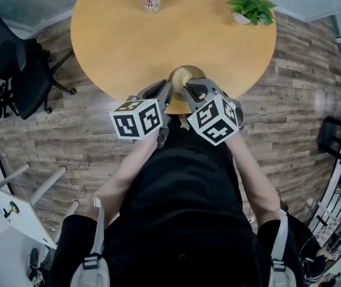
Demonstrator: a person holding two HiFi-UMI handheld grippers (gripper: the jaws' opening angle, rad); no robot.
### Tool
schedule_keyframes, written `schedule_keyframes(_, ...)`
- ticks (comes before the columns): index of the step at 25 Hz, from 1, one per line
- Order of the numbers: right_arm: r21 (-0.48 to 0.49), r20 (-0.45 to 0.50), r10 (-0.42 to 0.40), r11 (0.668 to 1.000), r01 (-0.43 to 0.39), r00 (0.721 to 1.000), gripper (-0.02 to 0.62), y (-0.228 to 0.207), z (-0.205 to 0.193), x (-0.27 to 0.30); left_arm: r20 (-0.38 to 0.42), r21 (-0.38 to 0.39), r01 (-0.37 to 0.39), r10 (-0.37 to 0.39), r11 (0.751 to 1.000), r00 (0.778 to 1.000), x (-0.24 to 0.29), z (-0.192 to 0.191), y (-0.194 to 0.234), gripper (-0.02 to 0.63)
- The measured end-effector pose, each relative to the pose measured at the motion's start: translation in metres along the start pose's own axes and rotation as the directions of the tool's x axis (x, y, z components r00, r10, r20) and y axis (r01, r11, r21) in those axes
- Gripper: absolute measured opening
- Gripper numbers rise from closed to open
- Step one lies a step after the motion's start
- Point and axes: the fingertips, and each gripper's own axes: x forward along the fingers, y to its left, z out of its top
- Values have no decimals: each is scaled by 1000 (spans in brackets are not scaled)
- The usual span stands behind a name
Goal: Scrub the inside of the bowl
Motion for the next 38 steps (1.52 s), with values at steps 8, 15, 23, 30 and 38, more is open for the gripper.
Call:
schedule_keyframes(8,-661,-82,-257,737,140,963,25,-23,-6,-10,-9,-10,21,-22,1000,1000,3,-2,-2,39)
schedule_keyframes(15,-916,92,-260,356,184,961,25,-15,15,-16,-32,-13,18,-19,1000,999,7,-6,-3,31)
schedule_keyframes(23,-891,72,-232,423,167,970,25,-30,16,-12,-16,9,27,-27,1000,1000,5,-3,-9,29)
schedule_keyframes(30,-314,-57,-119,945,95,991,25,-30,-4,0,0,9,17,-17,1000,1000,3,0,-6,31)
schedule_keyframes(38,457,37,44,888,-56,998,25,-25,-20,6,5,21,21,-21,1000,1000,1,2,-7,35)
